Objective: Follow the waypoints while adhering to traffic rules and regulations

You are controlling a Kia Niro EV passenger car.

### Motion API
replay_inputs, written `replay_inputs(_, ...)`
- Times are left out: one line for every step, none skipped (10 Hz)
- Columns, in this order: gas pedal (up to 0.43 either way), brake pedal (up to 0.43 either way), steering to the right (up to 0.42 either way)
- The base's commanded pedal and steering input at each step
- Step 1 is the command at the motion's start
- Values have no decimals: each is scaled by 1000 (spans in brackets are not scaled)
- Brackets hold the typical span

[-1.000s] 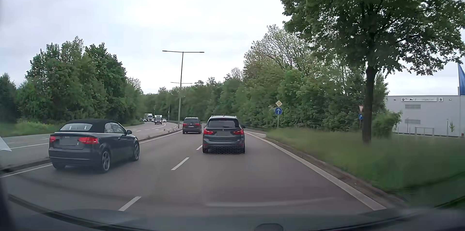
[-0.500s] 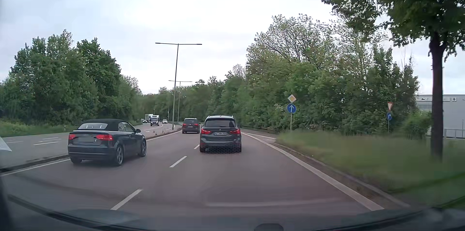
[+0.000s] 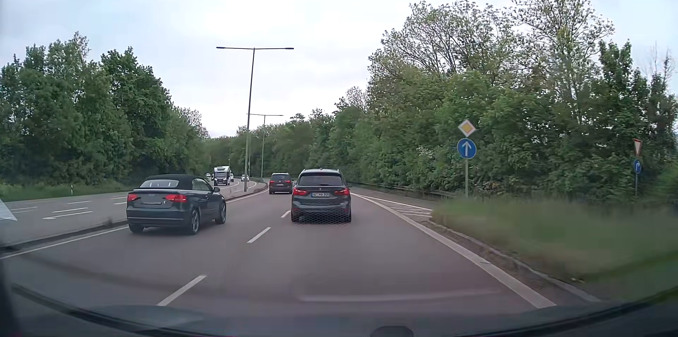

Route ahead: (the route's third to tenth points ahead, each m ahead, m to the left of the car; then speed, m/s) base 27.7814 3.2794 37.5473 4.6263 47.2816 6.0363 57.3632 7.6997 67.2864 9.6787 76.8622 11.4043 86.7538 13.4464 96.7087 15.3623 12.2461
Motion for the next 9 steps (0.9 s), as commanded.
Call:
replay_inputs(299,0,-18)
replay_inputs(280,0,-18)
replay_inputs(280,0,-18)
replay_inputs(280,0,-18)
replay_inputs(280,0,-18)
replay_inputs(268,0,-18)
replay_inputs(248,0,-18)
replay_inputs(240,0,-18)
replay_inputs(228,0,-18)
